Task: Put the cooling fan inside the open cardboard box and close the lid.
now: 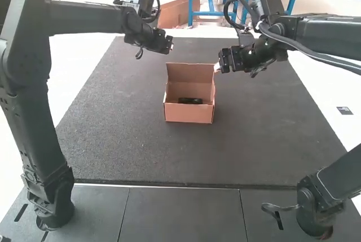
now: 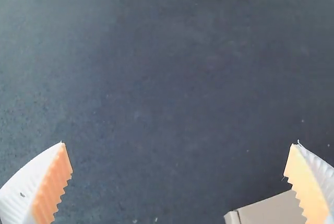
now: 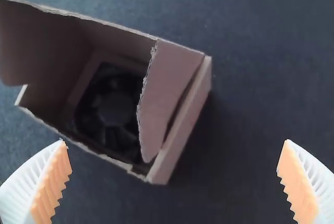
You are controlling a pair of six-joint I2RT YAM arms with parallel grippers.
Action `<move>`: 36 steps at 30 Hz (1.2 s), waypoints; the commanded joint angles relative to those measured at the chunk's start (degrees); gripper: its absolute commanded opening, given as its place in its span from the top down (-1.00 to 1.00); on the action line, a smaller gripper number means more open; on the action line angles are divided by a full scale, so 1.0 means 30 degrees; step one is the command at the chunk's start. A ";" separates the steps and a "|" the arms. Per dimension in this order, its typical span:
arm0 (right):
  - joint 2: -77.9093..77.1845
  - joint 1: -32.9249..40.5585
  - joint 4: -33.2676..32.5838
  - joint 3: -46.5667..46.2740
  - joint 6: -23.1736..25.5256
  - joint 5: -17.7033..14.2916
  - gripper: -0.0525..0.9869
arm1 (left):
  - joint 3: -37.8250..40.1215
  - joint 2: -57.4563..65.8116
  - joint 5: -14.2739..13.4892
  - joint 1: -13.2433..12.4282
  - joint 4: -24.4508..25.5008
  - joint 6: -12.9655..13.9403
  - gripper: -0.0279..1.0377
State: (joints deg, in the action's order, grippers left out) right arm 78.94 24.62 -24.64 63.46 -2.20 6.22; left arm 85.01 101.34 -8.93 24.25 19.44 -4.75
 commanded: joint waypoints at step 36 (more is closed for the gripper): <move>-0.0589 -0.0766 0.0304 -0.0060 -0.0235 0.1238 -0.85 | 0.0373 0.2138 0.4851 0.2200 0.5062 -0.0818 -0.87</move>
State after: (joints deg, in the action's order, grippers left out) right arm 78.94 22.41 -23.57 62.76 -2.22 8.84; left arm 86.96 108.31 3.70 30.04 34.87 -6.50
